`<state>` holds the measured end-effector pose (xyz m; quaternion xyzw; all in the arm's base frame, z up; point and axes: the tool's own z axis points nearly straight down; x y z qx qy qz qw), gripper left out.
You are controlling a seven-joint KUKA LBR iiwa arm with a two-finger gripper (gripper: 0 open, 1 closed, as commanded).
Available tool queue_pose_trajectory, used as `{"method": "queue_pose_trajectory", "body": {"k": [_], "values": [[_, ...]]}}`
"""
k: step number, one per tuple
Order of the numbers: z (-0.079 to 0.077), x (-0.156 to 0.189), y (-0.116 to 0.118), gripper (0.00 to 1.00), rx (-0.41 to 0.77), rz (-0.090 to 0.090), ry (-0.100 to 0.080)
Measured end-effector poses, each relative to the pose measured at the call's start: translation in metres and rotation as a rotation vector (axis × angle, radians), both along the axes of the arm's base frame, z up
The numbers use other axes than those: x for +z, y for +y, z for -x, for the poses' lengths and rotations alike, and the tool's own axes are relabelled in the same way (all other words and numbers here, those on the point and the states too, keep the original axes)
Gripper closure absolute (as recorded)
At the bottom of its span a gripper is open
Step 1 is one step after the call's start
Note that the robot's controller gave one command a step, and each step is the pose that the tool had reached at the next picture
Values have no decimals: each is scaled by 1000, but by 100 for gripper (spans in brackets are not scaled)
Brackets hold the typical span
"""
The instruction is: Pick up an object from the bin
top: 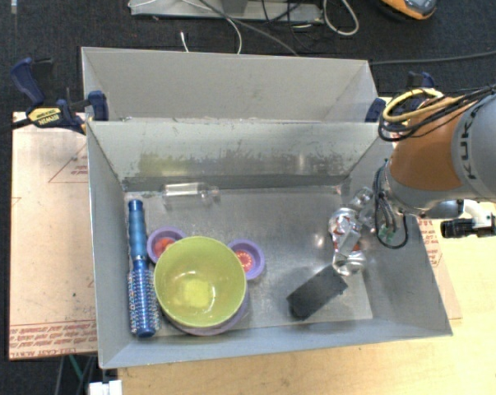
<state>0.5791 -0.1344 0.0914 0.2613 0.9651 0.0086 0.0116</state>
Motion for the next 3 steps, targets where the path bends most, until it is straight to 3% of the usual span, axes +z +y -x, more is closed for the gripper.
{"method": "queue_pose_trajectory", "body": {"k": [1, 3], "values": [[-3, 16, -1, 100, 0, 2, -10], [-2, 56, -1, 100, 3, 2, -7]]}}
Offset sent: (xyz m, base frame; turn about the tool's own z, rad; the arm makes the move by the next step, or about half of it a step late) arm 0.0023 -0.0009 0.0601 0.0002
